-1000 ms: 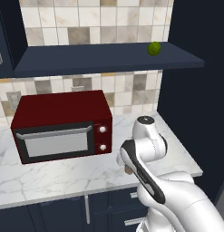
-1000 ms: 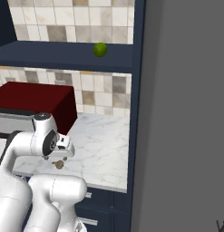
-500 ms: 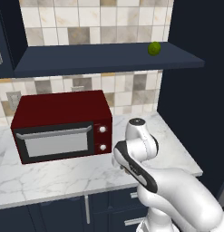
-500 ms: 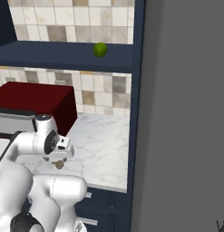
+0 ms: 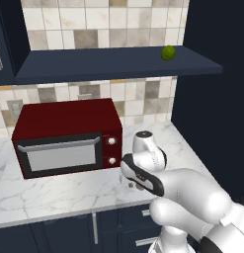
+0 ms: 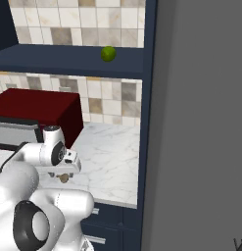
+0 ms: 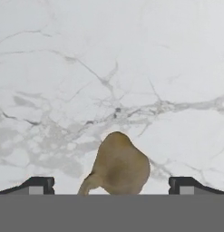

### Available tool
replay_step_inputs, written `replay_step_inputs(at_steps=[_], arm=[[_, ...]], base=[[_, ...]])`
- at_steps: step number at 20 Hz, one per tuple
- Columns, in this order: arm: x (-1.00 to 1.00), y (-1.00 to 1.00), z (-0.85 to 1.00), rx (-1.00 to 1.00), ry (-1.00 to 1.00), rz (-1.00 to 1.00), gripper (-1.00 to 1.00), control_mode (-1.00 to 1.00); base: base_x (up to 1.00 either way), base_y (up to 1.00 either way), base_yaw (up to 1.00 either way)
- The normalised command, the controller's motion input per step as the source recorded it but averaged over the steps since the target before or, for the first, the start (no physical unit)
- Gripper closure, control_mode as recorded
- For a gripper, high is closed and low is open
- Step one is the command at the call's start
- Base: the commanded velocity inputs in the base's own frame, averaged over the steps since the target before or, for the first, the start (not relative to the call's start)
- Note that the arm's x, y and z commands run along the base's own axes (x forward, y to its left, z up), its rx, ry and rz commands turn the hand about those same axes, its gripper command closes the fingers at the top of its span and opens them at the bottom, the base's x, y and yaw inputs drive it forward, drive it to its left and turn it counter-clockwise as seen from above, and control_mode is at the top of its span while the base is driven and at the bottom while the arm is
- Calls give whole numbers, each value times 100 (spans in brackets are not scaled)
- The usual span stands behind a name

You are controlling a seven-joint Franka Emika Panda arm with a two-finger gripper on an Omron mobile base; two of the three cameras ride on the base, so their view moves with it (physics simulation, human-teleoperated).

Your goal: Pick the lime, garlic from the counter and place them in the cabinet.

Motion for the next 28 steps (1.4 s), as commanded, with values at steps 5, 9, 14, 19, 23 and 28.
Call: replay_step_inputs(at_steps=[5, 9, 14, 19, 23, 28], arm=[[3, 0, -23, 0, 2, 0, -100, -100], [0, 0, -19, 0, 1, 0, -100, -100], [0, 0, -14, 0, 0, 0, 100, -100], [0, 0, -1, 0, 0, 0, 100, -100], [-7, -1, 4, 0, -5, 0, 100, -100], [-28, -2, 69, 2, -6, 0, 100, -100]], base=[[0, 0, 0], [0, 0, 0], [0, 0, 0], [0, 0, 0], [0, 0, 0], [0, 0, 0]])
